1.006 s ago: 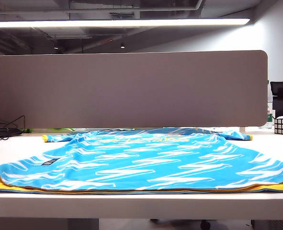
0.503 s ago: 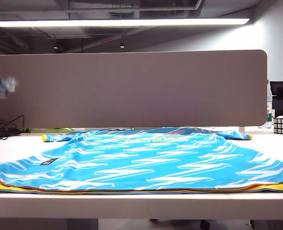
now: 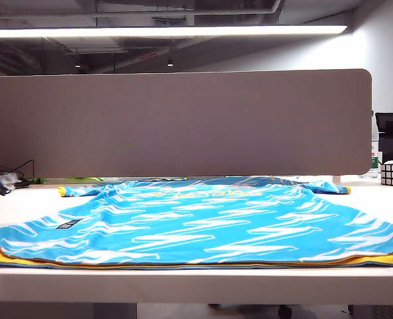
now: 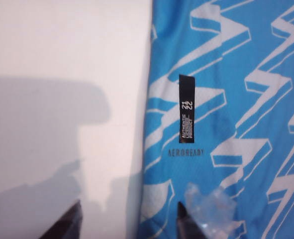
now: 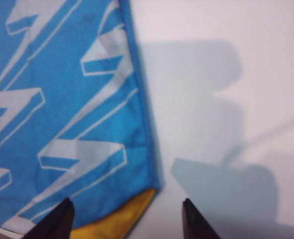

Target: Fold the bottom side of the soccer jersey horizontally towards the center, about one-third of the way, then fold the sleeve back towards the center, creating a straight line along the edge of the the soccer jersey, and finally fold the bottom of the soccer jersey up towards the top, creating a neat rectangle.

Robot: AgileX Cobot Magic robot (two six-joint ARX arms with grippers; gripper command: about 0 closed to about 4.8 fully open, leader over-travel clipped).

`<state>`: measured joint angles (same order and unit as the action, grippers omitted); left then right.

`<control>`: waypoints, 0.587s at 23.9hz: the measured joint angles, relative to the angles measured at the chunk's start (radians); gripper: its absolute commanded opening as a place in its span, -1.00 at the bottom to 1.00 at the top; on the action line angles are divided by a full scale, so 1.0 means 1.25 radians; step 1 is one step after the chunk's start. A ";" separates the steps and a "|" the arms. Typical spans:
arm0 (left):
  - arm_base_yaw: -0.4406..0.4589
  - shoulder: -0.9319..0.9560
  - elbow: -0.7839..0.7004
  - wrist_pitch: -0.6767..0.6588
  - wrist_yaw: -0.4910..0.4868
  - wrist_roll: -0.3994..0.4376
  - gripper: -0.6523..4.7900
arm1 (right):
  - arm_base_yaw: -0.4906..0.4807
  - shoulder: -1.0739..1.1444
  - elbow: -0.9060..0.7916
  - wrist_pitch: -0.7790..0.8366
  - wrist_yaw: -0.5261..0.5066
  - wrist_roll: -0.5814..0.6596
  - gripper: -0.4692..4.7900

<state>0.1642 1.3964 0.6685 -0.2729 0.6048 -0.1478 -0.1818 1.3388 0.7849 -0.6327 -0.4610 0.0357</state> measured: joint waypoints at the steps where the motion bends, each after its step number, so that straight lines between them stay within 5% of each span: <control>1: -0.002 0.005 0.000 0.001 0.000 0.002 0.23 | 0.003 0.011 0.000 0.013 -0.013 0.000 0.39; 6: -0.002 0.064 0.000 0.009 -0.016 0.016 0.28 | 0.008 0.088 0.000 0.053 -0.027 0.019 0.71; 14: -0.009 0.168 0.019 0.056 0.120 0.035 0.31 | 0.008 0.147 0.008 0.101 -0.079 0.018 0.71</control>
<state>0.1524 1.6066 0.6922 -0.2028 0.7547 -0.1040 -0.1722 1.5227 0.7948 -0.5060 -0.5598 0.0582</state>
